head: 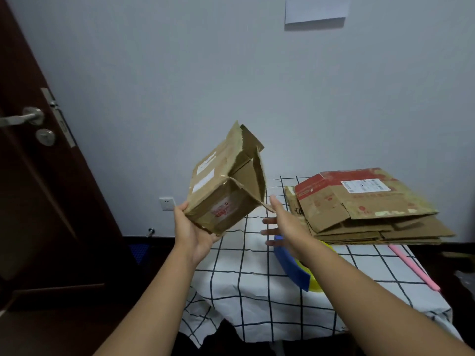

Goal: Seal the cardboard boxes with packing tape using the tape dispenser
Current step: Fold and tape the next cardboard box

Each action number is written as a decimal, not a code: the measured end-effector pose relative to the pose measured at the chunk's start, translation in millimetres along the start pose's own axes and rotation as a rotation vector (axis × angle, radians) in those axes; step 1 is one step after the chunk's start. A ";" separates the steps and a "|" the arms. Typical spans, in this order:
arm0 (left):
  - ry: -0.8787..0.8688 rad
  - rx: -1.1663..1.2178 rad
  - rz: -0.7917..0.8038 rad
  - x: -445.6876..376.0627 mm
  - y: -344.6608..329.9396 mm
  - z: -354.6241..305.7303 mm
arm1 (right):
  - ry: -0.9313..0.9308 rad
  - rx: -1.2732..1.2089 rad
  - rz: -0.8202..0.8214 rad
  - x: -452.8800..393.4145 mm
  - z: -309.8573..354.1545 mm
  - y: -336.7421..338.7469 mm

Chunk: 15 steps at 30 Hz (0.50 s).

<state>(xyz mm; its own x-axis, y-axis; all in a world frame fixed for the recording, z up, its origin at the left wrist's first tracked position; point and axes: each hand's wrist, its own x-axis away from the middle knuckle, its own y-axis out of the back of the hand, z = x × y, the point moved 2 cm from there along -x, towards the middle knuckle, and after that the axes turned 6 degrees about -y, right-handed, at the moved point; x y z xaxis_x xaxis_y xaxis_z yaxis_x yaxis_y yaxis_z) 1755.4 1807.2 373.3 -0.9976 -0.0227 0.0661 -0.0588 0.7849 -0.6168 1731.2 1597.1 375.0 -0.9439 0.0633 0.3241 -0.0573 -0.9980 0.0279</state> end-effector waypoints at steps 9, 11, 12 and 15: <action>0.040 -0.148 -0.111 -8.3 16.2 31.3 | 0.122 -0.061 0.065 -6.1 25.1 -7.4; 0.040 -0.433 -0.151 -13.1 15.1 35.3 | 0.175 0.023 -0.040 -13.2 25.8 -5.4; 0.029 -0.574 -0.172 -14.8 15.2 36.6 | 0.173 0.036 -0.072 -15.2 26.3 -5.3; -0.024 -0.729 -0.183 -18.6 12.9 35.4 | 0.085 -0.018 -0.074 -18.7 24.7 -7.8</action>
<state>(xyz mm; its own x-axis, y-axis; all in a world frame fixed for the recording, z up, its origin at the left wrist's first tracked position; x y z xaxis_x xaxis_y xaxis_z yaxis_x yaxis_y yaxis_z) 1771.9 1795.8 336.4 -0.9752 -0.1995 0.0957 -0.1923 0.9781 0.0791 1757.4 1603.9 392.0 -0.9611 0.1363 0.2401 -0.1327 -0.9907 0.0312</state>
